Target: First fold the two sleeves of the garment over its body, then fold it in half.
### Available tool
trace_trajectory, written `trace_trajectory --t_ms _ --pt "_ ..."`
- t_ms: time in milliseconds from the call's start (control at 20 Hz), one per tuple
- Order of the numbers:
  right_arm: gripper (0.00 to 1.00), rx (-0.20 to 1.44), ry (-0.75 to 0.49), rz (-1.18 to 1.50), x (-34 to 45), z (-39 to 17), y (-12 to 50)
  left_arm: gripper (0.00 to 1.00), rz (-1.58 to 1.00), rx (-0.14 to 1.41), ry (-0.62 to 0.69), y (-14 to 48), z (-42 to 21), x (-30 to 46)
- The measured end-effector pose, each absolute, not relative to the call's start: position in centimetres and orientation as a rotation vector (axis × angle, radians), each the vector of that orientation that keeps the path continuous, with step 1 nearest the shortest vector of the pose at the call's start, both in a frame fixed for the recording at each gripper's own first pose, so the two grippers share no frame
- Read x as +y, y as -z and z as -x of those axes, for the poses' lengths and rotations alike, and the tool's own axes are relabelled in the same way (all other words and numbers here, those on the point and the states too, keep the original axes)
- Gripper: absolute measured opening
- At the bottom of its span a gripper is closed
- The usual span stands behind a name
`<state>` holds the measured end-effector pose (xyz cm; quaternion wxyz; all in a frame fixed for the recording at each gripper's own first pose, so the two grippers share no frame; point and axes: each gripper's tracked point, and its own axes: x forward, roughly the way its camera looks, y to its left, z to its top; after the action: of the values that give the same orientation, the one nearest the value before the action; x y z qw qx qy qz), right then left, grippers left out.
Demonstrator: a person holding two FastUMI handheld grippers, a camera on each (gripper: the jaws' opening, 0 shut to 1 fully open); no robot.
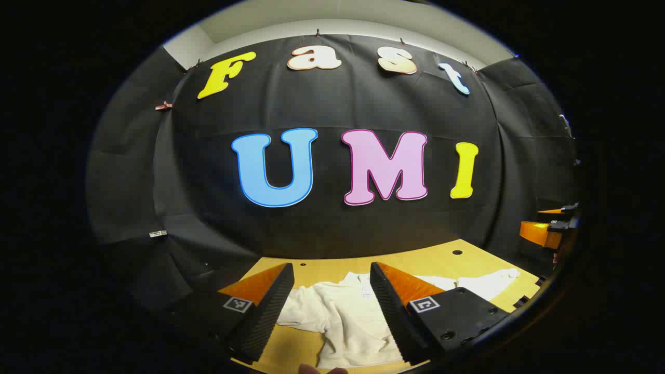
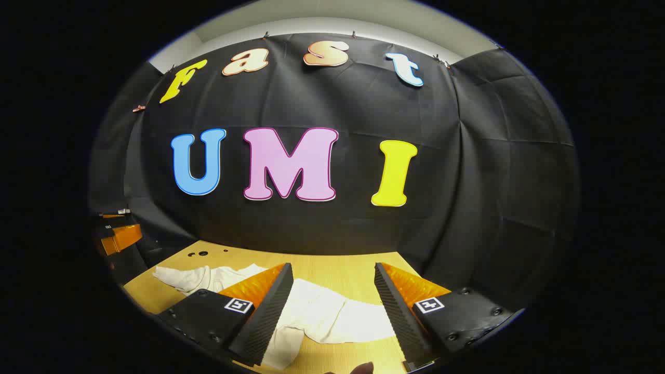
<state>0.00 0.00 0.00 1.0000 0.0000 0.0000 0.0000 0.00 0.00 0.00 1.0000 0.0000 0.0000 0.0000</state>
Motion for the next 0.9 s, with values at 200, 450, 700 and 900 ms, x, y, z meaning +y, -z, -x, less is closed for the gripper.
trace_trajectory --t_ms 200,450,700,900 --pt "0.97 0.001 -0.001 0.006 0.0 0.2 0.1 0.94 -0.003 0.001 -0.001 0.0 -0.1 -0.1" --pt "0.96 0.01 -0.007 0.004 0.0 0.2 0.4 0.94 -0.004 0.006 -0.001 0.2 -0.2 -0.3" --pt "0.96 0.018 -0.003 0.001 -0.3 0.2 0.7 0.94 -0.012 0.017 0.003 0.5 -0.2 -0.6" --pt "0.96 0.043 0.019 -0.003 -1.5 -0.3 1.5 0.94 -0.01 0.025 0.003 0.5 -0.2 -1.0"
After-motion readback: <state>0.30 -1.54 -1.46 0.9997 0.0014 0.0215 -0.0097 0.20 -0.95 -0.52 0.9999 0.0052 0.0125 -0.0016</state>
